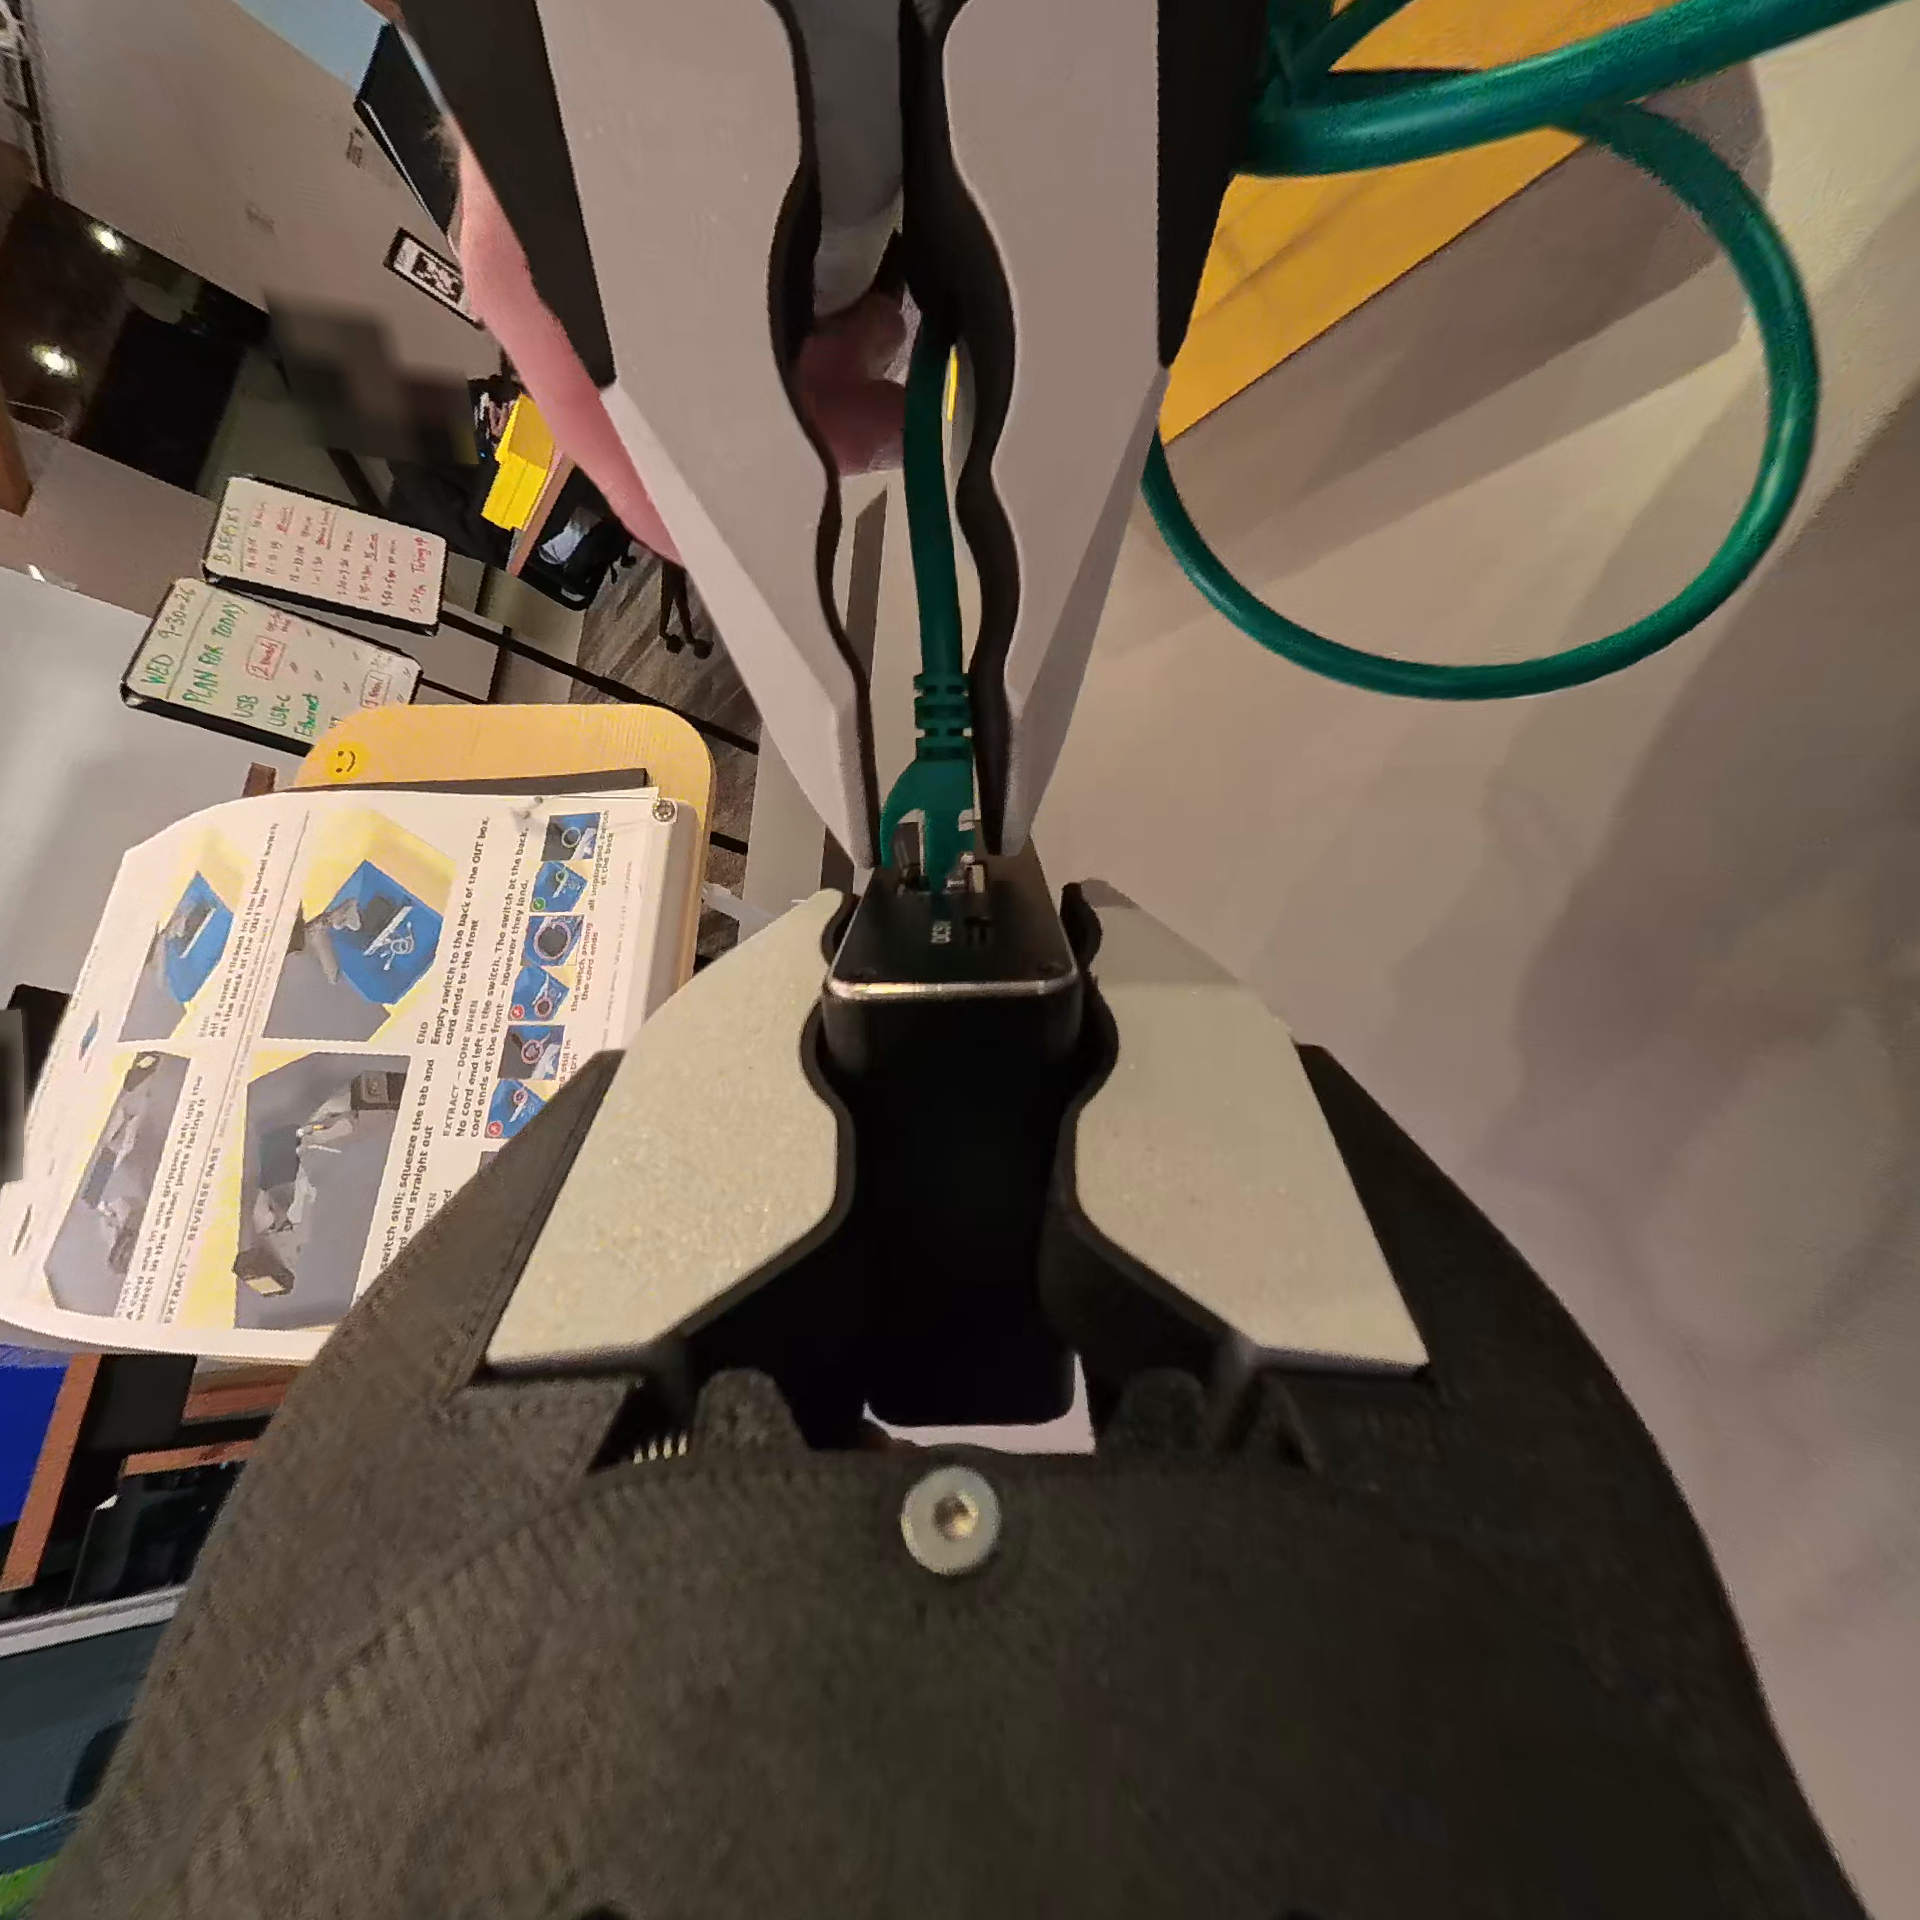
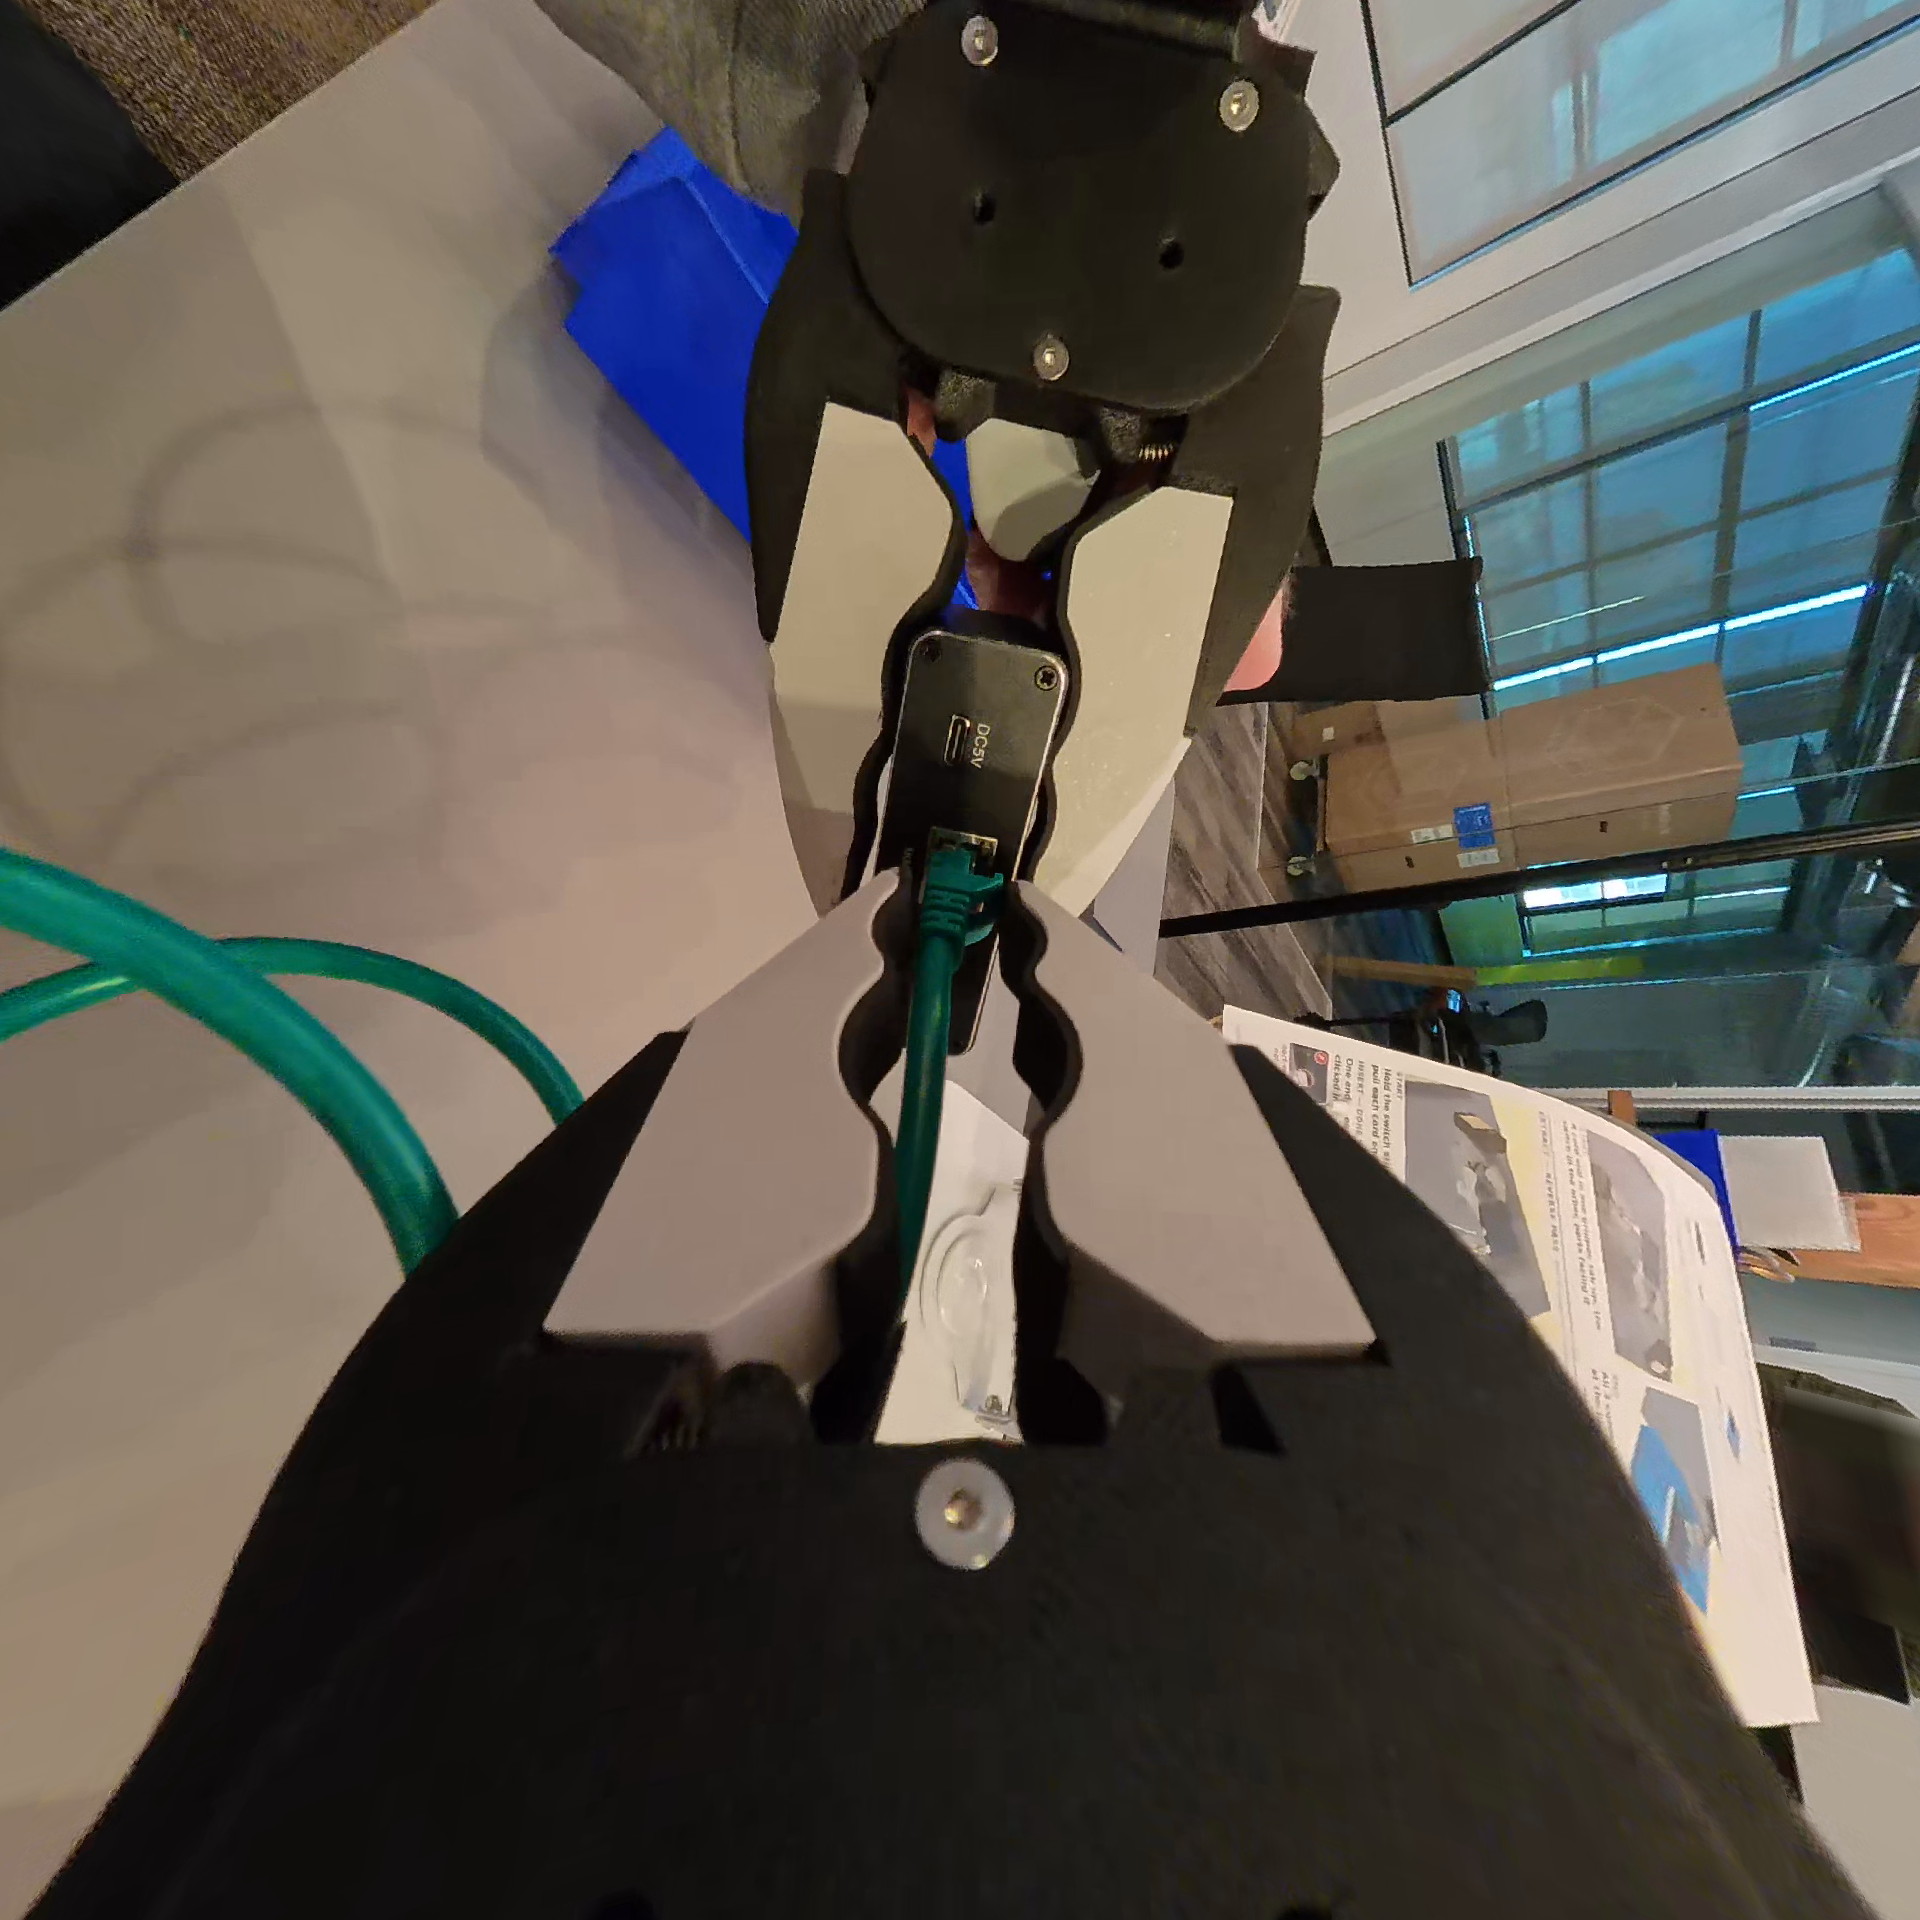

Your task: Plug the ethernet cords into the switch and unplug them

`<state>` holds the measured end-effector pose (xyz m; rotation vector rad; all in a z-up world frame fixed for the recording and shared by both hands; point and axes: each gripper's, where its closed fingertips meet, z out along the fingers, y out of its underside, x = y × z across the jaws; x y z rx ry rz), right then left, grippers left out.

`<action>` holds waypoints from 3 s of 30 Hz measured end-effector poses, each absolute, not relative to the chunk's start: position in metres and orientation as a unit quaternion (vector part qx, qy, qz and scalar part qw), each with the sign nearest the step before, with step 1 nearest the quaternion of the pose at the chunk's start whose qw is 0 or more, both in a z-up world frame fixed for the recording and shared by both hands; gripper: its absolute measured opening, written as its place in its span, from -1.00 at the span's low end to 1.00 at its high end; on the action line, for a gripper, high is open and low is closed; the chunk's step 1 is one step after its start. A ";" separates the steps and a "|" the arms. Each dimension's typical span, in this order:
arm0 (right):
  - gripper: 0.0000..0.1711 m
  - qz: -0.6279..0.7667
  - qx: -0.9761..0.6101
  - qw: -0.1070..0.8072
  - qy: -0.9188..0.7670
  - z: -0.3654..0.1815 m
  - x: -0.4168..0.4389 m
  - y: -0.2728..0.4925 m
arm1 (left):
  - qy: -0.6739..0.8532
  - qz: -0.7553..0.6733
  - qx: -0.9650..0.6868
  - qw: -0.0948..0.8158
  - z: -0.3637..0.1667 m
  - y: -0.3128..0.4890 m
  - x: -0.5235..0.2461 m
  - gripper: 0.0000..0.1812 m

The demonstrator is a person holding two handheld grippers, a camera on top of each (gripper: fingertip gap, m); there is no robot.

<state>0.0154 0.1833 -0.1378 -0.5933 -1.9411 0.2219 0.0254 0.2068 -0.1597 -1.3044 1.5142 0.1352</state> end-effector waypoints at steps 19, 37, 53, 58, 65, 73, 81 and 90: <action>-0.89 0.039 -0.244 0.509 -0.825 -0.131 0.015 0.183 | 0.629 0.065 -0.543 0.552 -0.150 0.207 0.026 -0.60; -0.89 -0.017 -0.266 0.584 -0.767 -0.117 0.013 0.191 | 0.603 0.075 -0.560 0.563 -0.135 0.215 0.021 -0.61; -0.73 0.054 -0.283 0.516 -0.807 -0.125 0.018 0.187 | 0.609 0.088 -0.567 0.548 -0.138 0.217 0.026 -0.61; -0.74 0.071 -0.294 0.476 -0.826 -0.125 0.021 0.188 | 0.614 0.096 -0.563 0.544 -0.138 0.217 0.028 -0.61; -0.83 0.084 -0.299 0.464 -0.829 -0.115 0.023 0.192 | 0.611 0.100 -0.561 0.549 -0.132 0.220 0.029 -0.61; -0.84 0.087 -0.303 0.461 -0.830 -0.115 0.025 0.193 | 0.614 0.105 -0.560 0.546 -0.133 0.221 0.030 -0.60; -0.85 0.084 -0.300 0.472 -0.825 -0.109 0.028 0.195 | 0.611 0.105 -0.560 0.549 -0.129 0.222 0.028 -0.60; -0.87 0.080 -0.296 0.457 -0.835 -0.111 0.028 0.195 | 0.617 0.114 -0.555 0.546 -0.130 0.222 0.029 -0.61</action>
